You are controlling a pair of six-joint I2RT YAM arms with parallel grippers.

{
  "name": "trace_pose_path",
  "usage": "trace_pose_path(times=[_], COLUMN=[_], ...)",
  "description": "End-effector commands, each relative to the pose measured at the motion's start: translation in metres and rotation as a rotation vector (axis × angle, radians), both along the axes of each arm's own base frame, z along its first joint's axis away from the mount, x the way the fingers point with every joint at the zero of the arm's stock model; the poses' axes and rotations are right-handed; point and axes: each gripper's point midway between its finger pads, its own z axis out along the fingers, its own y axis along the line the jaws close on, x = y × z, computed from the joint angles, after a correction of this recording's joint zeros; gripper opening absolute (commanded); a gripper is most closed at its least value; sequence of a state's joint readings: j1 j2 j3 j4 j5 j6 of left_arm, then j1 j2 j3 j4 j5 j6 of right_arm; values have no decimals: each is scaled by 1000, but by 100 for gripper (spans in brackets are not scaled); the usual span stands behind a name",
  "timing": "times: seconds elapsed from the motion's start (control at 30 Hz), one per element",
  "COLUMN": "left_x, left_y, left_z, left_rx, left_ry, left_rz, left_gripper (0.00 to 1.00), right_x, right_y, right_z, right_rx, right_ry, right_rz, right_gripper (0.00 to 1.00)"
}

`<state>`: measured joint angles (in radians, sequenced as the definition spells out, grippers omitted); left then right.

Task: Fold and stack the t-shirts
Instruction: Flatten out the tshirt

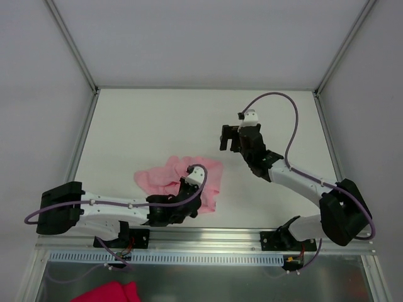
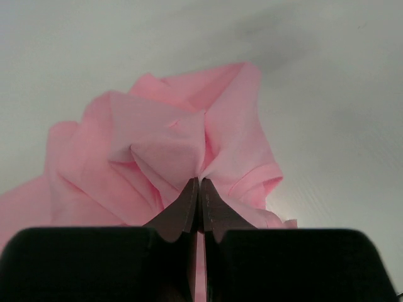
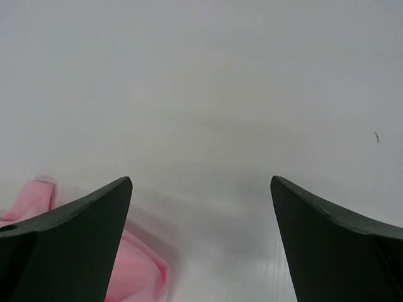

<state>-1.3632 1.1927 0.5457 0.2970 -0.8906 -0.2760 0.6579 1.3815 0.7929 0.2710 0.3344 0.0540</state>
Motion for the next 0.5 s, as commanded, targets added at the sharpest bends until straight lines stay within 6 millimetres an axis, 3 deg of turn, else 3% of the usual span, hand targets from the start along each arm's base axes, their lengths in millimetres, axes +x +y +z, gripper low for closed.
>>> trace_pose_path(times=[0.0, 0.03, 0.07, 0.1, 0.13, 0.17, 0.2, 0.23, 0.27, 0.3, 0.37, 0.47], left_x=[-20, -26, -34, -40, -54, -61, -65, -74, -76, -76, -75, -70], left_y=[-11, -14, -2, 5, -10, -10, 9, -5, -6, 7, 13, 28], left_z=[-33, -35, -57, -62, -49, -50, -61, -46, -45, -43, -36, -25], left_rx=[-74, -71, 15, 61, -32, -11, 151, 112, 41, 157, 64, 74], left_ry=[92, 95, 113, 106, 102, 90, 52, 40, 51, 3, -23, -81], left_rz=[64, 81, 123, 151, 179, 183, 200, 206, 256, 281, 354, 395], left_gripper=[0, 0, 0, 0, 0, 0, 0, 0, 0, 0, 0, 0], right_x=[-1, -2, -1, -1, 0, 1, 4, 5, 6, 6, 5, 4], right_y=[-14, -12, -11, -9, -7, -6, -2, 0, 3, 8, 14, 13], right_z=[28, 30, 33, 35, 32, 32, 35, 29, 28, 29, 23, 20], right_rx=[-41, -36, -29, -23, -30, -32, -25, -32, -29, -23, -35, -58], right_ry=[-40, -42, -47, -50, -36, -34, -35, -20, -17, -15, -4, -1], right_rz=[-39, -32, -28, -21, -14, -12, -6, -2, 6, 16, 32, 30], right_gripper=[98, 98, 98, 98, 98, 98, 98, 98, 98, 98, 98, 98])
